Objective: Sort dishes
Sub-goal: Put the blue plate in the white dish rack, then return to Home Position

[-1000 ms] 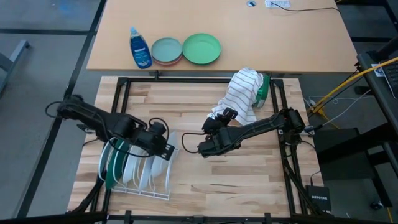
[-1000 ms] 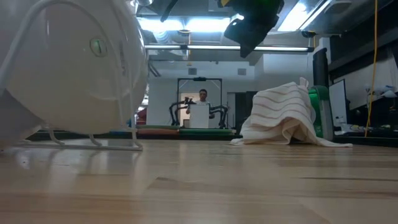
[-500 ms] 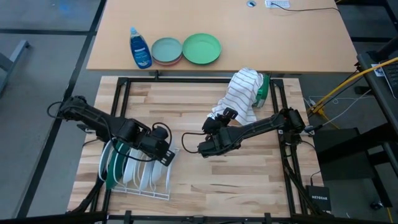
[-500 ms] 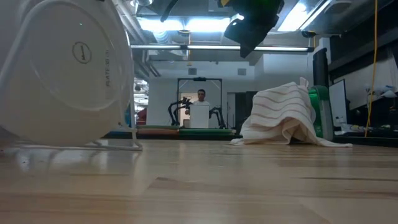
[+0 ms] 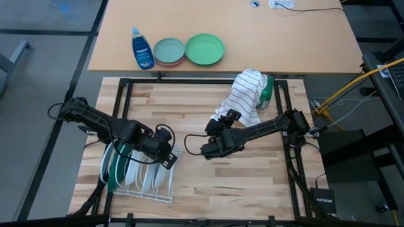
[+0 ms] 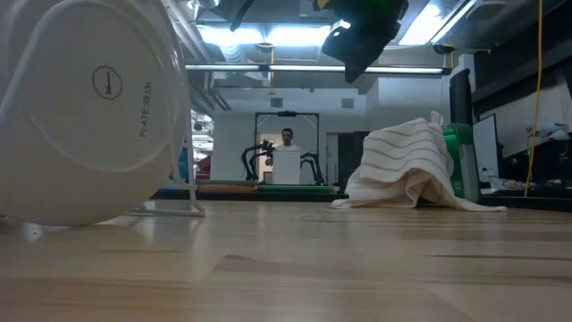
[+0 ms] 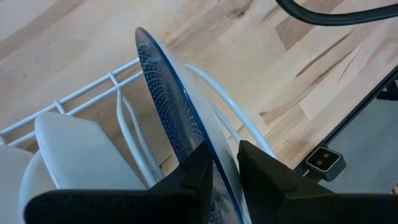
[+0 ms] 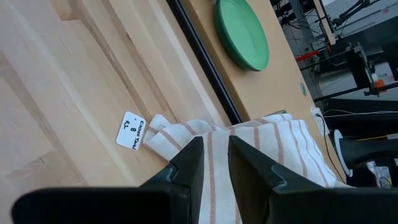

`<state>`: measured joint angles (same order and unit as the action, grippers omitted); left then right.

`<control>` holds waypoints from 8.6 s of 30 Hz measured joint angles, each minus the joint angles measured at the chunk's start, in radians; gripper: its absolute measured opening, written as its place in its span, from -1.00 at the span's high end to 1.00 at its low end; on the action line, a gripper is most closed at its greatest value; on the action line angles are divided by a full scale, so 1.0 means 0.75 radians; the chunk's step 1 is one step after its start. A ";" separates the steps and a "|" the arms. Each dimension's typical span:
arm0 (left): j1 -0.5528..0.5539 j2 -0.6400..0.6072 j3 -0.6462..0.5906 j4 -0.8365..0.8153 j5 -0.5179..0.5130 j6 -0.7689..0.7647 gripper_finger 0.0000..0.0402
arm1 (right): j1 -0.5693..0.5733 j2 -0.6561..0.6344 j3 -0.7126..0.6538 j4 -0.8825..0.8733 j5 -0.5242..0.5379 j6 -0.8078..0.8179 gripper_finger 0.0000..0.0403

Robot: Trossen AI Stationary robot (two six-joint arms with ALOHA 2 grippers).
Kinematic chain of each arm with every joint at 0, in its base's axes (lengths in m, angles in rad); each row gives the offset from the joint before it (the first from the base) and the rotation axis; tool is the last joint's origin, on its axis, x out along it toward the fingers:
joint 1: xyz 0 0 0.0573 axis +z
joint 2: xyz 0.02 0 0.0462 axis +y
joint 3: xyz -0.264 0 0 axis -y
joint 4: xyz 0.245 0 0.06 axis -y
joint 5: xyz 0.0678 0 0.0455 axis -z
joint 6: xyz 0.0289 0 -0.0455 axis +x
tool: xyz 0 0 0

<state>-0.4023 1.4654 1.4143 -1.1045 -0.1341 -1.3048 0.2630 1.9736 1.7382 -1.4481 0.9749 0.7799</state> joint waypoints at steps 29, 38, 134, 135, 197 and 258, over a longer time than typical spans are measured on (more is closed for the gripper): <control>-0.066 0.071 0.003 0.148 0.066 0.080 0.65 | 0.000 0.001 0.000 0.014 -0.074 -0.008 0.62; -0.065 0.058 -0.002 0.127 0.109 0.111 0.46 | 0.000 0.001 0.000 0.014 -0.090 -0.010 0.62; 0.268 -1.798 -1.638 1.163 -0.907 1.434 0.23 | -0.370 -1.373 -1.942 2.664 -1.246 -0.772 0.62; 0.268 -1.815 -1.638 1.159 -0.906 1.440 0.23 | -0.370 -1.401 -1.957 2.659 -1.247 -0.772 0.62; 0.267 -1.948 -1.637 0.710 -0.914 1.445 0.23 | -0.368 -2.469 -2.218 1.908 -1.194 -0.661 0.62; 0.267 -1.948 -1.637 0.711 -0.913 1.445 0.23 | -0.368 -2.469 -2.217 1.695 -1.222 -0.732 0.62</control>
<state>-0.2024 0.0044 0.1867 -0.5716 -0.8188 -0.2211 -0.0132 0.1219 0.0757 -0.1768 0.0587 0.2310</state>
